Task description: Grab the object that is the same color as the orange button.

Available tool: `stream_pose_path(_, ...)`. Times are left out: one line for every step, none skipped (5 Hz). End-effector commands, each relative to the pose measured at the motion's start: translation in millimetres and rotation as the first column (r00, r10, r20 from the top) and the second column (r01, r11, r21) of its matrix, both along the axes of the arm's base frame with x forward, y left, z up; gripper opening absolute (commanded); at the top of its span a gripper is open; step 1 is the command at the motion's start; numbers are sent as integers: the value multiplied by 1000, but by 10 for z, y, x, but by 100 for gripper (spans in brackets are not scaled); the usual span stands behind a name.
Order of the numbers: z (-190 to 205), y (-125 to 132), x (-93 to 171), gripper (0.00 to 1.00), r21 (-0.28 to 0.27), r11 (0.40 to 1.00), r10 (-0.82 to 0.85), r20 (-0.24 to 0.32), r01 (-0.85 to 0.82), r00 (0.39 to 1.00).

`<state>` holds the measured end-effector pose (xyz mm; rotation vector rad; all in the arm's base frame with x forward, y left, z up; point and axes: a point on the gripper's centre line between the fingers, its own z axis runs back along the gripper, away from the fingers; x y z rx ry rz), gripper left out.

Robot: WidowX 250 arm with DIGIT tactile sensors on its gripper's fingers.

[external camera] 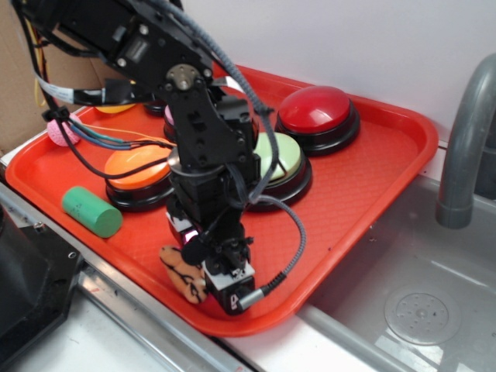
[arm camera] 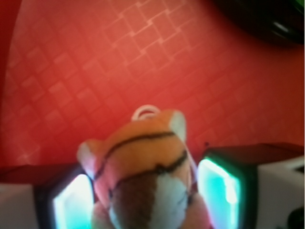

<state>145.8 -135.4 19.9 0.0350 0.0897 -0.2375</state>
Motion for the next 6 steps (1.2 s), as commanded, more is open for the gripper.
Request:
stream_pose_path(147,-25,75,0,-21,1000,18,23,-18,1000)
stream_pose_path(405,48,178,0,-40,996,78,59,-76,995)
stream_pose_path(680,189,334,0,-93,992,96,121,-85,988)
stream_pose_path(1011,456,429,0,-114,990,102,153,-85,983)
stream_pose_path(1243,822,474,0,-143,989,48,147,-27,988)
stream_pose_path(1343,1135,414,0,-141,990,45,113,-29,993)
